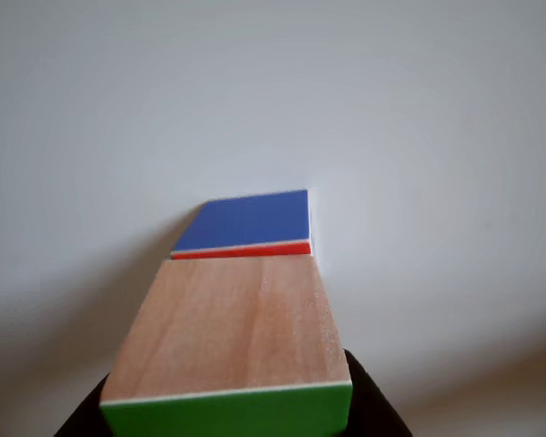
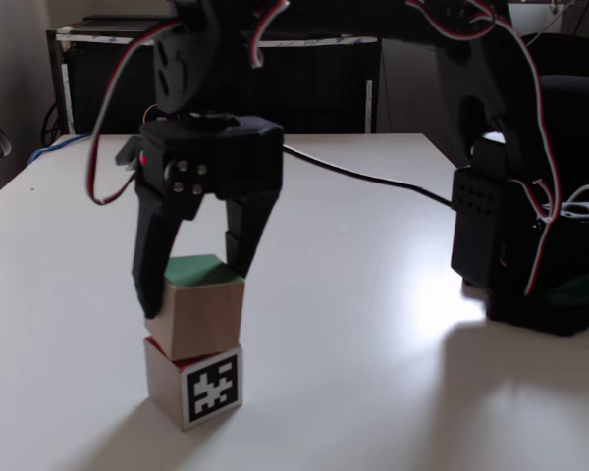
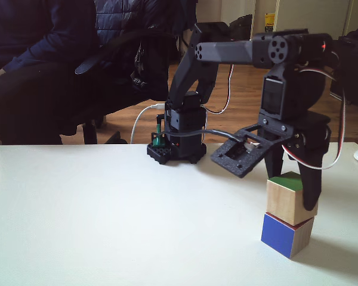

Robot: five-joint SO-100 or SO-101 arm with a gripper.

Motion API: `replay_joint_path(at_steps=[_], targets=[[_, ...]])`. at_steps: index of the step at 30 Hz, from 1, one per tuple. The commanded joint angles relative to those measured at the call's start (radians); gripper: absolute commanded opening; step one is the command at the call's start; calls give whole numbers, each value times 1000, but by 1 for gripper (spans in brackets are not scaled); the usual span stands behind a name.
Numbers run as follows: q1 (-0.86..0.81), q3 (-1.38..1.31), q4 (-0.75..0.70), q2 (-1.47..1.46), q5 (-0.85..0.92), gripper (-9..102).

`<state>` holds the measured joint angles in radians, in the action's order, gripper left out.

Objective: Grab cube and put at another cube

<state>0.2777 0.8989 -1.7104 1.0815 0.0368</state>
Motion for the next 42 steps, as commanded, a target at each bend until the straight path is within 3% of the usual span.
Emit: replay_joint_path(at_steps=[1, 19, 25, 33, 38, 42], targets=[[17, -54, 3, 8, -11, 24], [25, -126, -95, 6, -21, 37], [43, -58, -97, 173, -31, 39], [112, 377, -77, 762, -126, 39], [89, 779, 74, 1388, -170, 34], [-51, 1043, 201, 1733, -156, 30]])
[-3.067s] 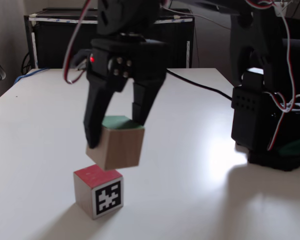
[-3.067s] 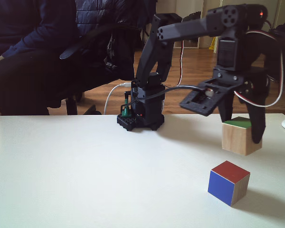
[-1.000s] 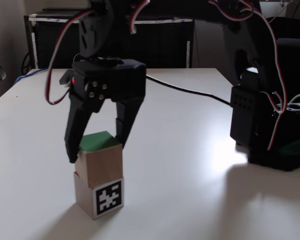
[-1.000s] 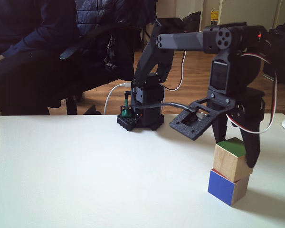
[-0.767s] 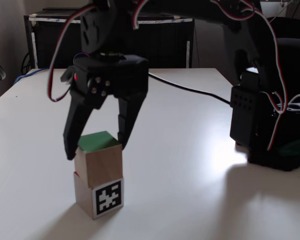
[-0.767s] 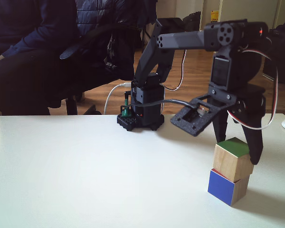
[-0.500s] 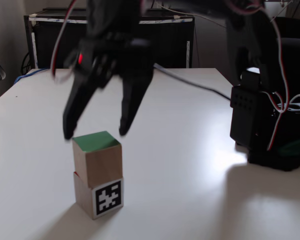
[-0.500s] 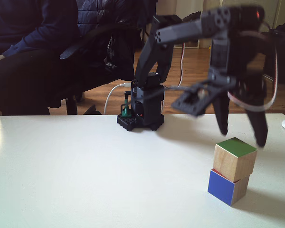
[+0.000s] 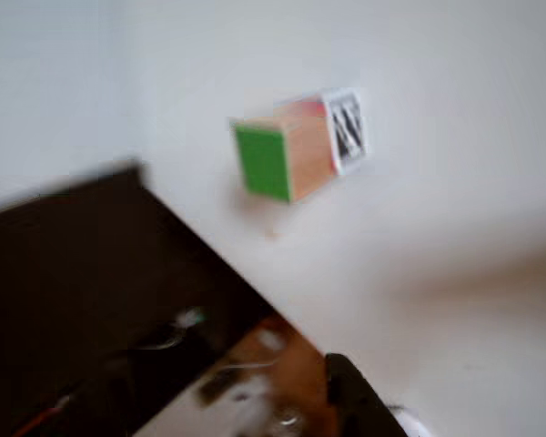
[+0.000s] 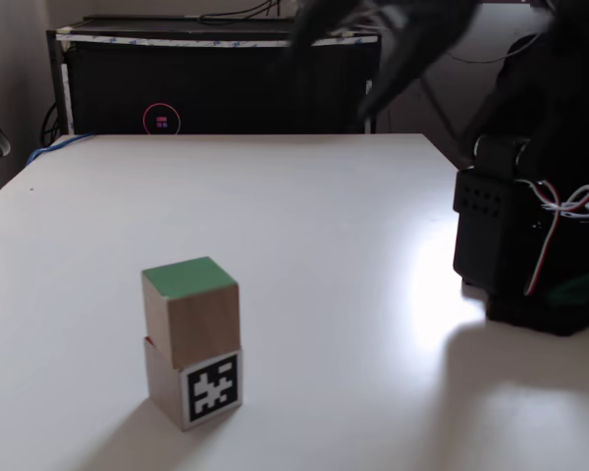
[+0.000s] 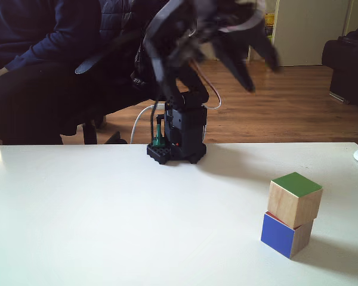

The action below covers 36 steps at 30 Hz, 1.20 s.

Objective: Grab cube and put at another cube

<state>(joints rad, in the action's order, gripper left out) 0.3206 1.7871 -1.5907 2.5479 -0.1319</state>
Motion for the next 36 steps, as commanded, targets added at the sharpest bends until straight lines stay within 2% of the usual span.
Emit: replay_joint_path(at_steps=[1, 7, 13, 17, 22, 28, 36], targets=[[-140, 215, 117, 316, 26, 27], [-341, 589, 301, 529, 69, 0], [-486, 825, 371, 615, 179, 0], [-554, 1008, 362, 733, 238, 0], [-557, 1186, 368, 741, 268, 0], [-554, 1183, 301, 741, 258, 0], [-563, 1183, 301, 741, 245, 0]])
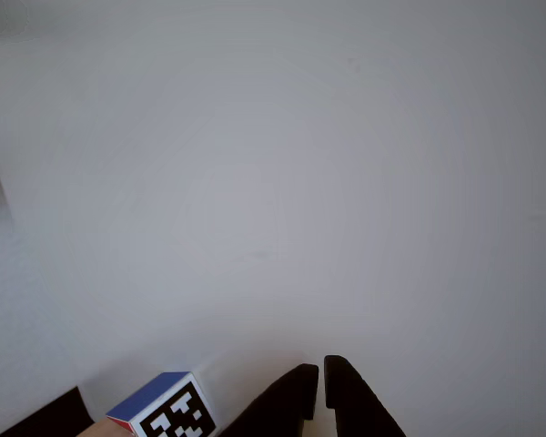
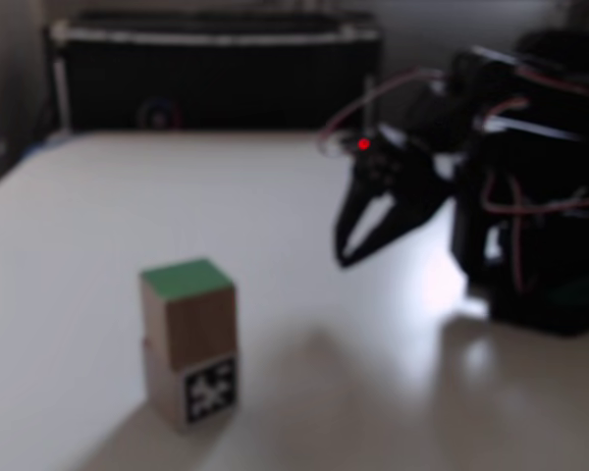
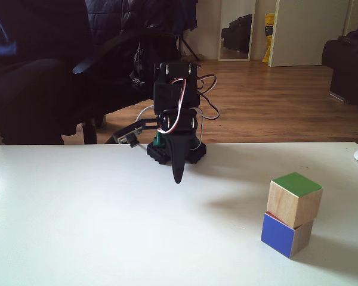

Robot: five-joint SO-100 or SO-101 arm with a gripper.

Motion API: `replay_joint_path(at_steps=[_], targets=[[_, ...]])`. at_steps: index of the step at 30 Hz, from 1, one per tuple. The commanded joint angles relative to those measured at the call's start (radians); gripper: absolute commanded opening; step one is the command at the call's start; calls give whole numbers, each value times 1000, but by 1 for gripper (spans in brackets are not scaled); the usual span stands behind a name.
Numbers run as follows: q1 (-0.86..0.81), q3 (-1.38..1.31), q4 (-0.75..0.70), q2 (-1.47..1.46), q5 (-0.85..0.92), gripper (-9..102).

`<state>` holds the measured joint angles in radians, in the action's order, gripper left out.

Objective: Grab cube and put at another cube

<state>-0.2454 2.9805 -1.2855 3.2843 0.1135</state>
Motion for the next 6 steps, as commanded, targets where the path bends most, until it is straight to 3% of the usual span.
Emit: replay_joint_path(at_steps=[1, 6], targets=[[3, -11, -5, 5, 0, 0], [3, -11, -5, 5, 0, 0]])
